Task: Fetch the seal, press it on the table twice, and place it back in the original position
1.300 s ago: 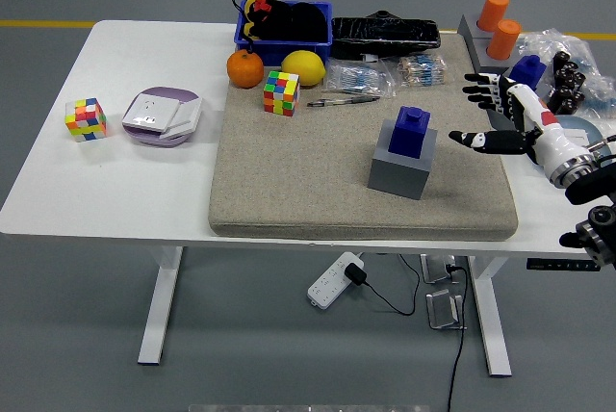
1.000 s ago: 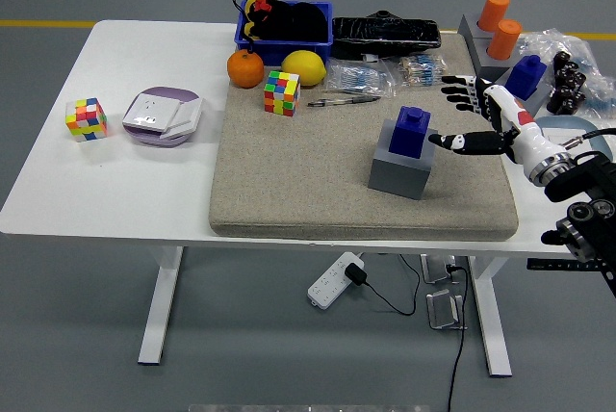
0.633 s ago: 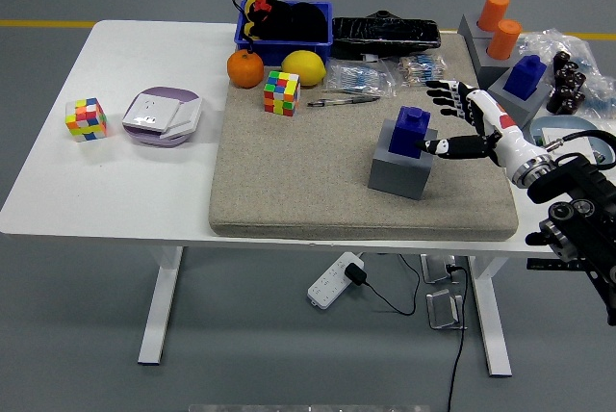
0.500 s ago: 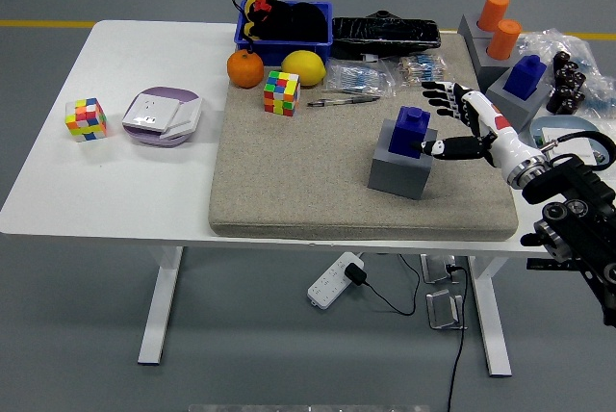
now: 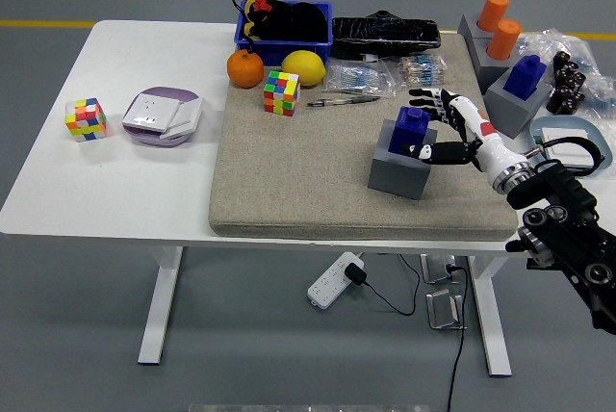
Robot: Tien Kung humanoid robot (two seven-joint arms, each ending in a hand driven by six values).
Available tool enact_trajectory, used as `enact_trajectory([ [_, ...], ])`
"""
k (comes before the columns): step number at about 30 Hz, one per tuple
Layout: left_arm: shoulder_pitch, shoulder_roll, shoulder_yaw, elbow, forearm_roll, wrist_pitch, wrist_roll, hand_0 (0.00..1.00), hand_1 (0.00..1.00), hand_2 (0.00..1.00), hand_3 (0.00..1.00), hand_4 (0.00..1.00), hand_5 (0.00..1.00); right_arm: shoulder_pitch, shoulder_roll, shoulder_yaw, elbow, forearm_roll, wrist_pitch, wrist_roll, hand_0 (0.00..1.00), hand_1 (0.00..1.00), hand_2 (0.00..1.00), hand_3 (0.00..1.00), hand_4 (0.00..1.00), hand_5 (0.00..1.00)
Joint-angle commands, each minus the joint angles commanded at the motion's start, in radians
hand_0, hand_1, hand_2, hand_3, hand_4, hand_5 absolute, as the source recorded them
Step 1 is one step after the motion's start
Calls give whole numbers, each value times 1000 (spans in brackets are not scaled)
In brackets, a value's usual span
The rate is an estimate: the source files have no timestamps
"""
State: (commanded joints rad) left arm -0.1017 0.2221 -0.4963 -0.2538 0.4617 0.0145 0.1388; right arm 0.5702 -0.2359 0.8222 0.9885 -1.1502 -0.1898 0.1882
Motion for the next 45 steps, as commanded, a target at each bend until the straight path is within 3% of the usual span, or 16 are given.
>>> enact_trajectory([
  [2, 0, 0, 1, -1, 0, 0, 0, 718, 691, 683, 716, 637, 239, 5, 2, -18, -6, 6, -10, 6, 779, 739, 724, 749, 885, 2],
  [3, -1, 0, 1, -1, 0, 0, 0, 718, 690, 681, 716, 637, 240, 7, 3, -24, -8, 7, -14, 8, 769, 722, 703, 727, 823, 2],
  [8, -1, -1, 2, -1, 0, 0, -1, 718, 690, 681, 716, 637, 240, 11, 4, -52, -14, 9, -37, 16, 769, 722, 703, 727, 823, 2],
  [9, -1, -1, 3, -1, 0, 0, -1, 718, 690, 680, 717, 637, 238, 11, 4, -56, -15, 10, -41, 18, 756, 707, 677, 699, 776, 2],
  [15, -1, -1, 8, 0, -3, -2, 0, 718, 690, 680, 717, 637, 238, 21, 4, -87, -26, 10, -94, 31, 756, 707, 677, 699, 776, 2],
  [16, -2, -1, 8, 0, -3, -1, 0, 718, 690, 680, 716, 639, 240, 23, 4, -90, -28, 11, -100, 33, 724, 627, 588, 603, 696, 2],
  [21, -5, -1, 8, -1, -3, -1, -1, 718, 690, 680, 716, 639, 240, 30, 4, -114, -36, 20, -145, 49, 724, 627, 588, 603, 696, 2],
  [22, -5, -1, 8, -1, -3, -1, -1, 718, 690, 680, 716, 639, 238, 32, 4, -119, -36, 23, -156, 54, 670, 538, 509, 540, 642, 2],
  [26, -5, -2, 10, -1, -5, -1, 0, 718, 690, 680, 716, 639, 238, 35, 4, -129, -33, 34, -176, 62, 670, 538, 509, 540, 642, 2],
  [35, -2, -2, 7, 0, -6, -1, -1, 718, 690, 680, 717, 641, 238, 29, -6, -115, 5, 22, -164, 47, 622, 493, 470, 502, 616, 2],
  [45, 0, -1, 0, 1, -4, -1, -1, 718, 690, 680, 716, 641, 238, 2, -47, -12, 138, -20, -136, 15, 621, 490, 466, 504, 620, 2],
])
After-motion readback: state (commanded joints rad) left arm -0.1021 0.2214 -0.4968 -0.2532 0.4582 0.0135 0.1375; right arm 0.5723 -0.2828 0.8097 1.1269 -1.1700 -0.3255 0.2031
